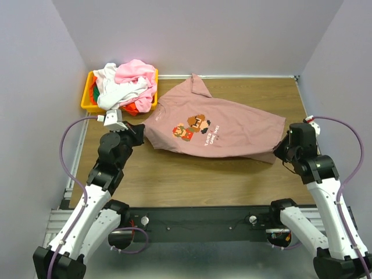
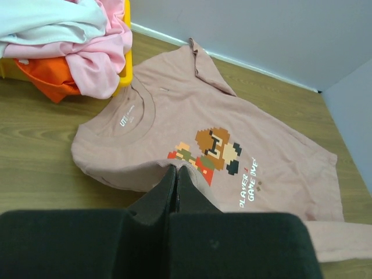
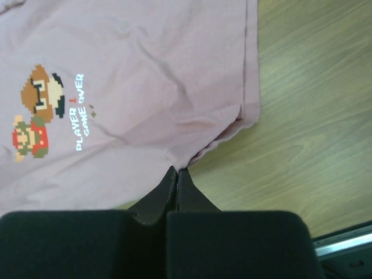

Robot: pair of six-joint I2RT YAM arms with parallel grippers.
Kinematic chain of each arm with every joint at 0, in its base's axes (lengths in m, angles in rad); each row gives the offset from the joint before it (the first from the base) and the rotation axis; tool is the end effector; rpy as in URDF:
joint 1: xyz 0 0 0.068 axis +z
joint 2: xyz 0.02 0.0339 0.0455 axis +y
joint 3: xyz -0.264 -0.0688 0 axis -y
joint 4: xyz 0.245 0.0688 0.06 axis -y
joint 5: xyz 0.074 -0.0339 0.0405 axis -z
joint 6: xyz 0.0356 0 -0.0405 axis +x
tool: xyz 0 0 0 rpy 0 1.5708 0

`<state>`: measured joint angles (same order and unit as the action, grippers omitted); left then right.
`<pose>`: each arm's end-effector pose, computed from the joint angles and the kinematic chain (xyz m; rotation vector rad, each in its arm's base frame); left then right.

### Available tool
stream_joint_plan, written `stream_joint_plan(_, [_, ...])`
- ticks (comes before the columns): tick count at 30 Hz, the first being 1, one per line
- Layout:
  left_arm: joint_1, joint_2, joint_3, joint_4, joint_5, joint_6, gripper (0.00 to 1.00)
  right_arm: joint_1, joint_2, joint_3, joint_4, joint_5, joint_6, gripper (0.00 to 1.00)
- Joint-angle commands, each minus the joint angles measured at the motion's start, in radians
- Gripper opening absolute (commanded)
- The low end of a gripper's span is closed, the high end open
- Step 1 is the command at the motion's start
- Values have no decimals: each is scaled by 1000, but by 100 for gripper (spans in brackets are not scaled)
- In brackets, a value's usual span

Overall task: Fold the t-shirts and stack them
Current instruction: Fold the tshirt

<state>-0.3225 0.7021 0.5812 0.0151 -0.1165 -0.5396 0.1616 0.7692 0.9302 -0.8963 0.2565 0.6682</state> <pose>0.1698 -0.0524 0.3025 -0.2734 1.6838 -0.5499 0.1425 0.0141 0.3229 0.6968 2.1717 0.1387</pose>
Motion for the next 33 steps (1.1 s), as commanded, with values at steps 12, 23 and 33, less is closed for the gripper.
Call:
stream_joint_plan(12, [-6, 49, -66, 55, 40, -36, 0, -4, 54, -70, 26, -2, 5, 0])
stream_joint_plan(23, [-4, 299, -15, 198, 63, 9, 0, -5, 281, -185, 249, 105, 34, 0])
stream_joint_plan(33, [-4, 422, 101, 258, 49, 39, 0, -5, 380, -107, 257, 243, 24, 0])
